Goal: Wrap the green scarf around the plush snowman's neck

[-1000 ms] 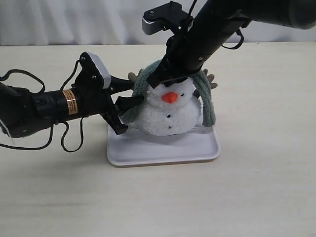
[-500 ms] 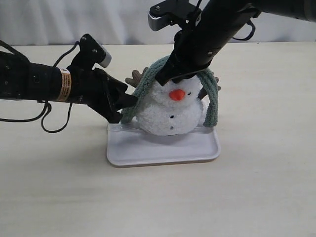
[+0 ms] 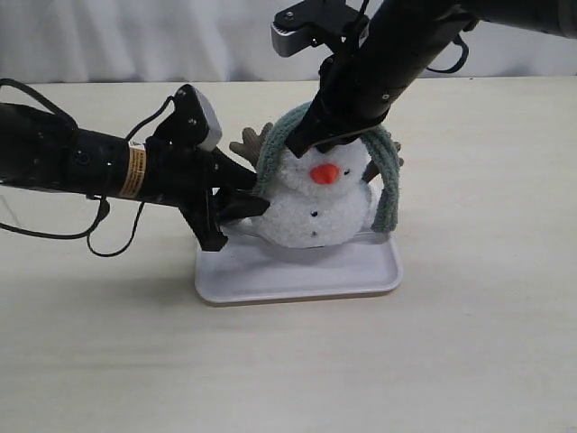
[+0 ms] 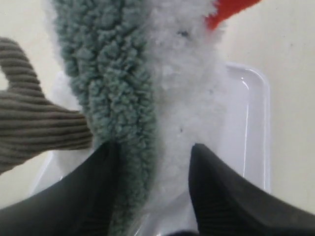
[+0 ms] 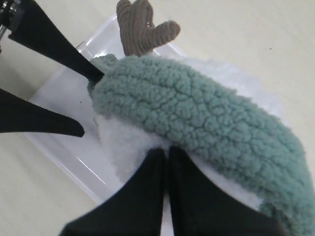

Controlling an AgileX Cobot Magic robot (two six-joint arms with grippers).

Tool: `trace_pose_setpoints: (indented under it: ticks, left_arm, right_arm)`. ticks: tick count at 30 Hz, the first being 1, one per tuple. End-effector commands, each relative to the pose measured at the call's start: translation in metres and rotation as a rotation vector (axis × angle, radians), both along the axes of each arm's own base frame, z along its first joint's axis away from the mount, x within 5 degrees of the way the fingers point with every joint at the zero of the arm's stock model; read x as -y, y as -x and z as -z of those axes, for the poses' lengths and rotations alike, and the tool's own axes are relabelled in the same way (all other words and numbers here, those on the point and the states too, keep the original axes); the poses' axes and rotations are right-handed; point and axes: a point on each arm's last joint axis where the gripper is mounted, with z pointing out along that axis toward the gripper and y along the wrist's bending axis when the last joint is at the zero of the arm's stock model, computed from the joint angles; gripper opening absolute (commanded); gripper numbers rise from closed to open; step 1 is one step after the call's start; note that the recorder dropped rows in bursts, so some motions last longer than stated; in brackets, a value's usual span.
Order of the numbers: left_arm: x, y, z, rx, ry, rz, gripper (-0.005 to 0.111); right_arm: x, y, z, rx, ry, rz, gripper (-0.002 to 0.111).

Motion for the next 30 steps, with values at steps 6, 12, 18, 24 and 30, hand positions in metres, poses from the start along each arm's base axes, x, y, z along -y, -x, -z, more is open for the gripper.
trace_pose_setpoints:
  ticks: [6, 12, 18, 24, 30]
  left_arm:
    - [0.010, -0.001, -0.017, 0.000, 0.207, 0.000, 0.000]
    - [0.008, -0.009, -0.033, -0.032, 0.309, -0.146, 0.000]
    - [-0.003, -0.018, -0.022, -0.115, 0.217, -0.344, 0.000]
    - [0.004, -0.002, -0.016, -0.225, 0.187, -0.177, 0.000]
    - [0.012, 0.002, -0.011, -0.201, 0.120, -0.169, 0.000]
  right_arm:
    - [0.003, 0.002, 0.002, -0.017, 0.018, 0.001, 0.004]
    - [0.003, 0.002, 0.003, -0.021, 0.020, 0.001, 0.004]
    - [0.001, 0.003, 0.003, -0.026, 0.013, -0.009, 0.004]
    - [0.001, 0.003, 0.003, -0.026, 0.013, -0.009, 0.004]
    - [0.002, 0.004, 0.003, -0.040, 0.019, -0.012, 0.004]
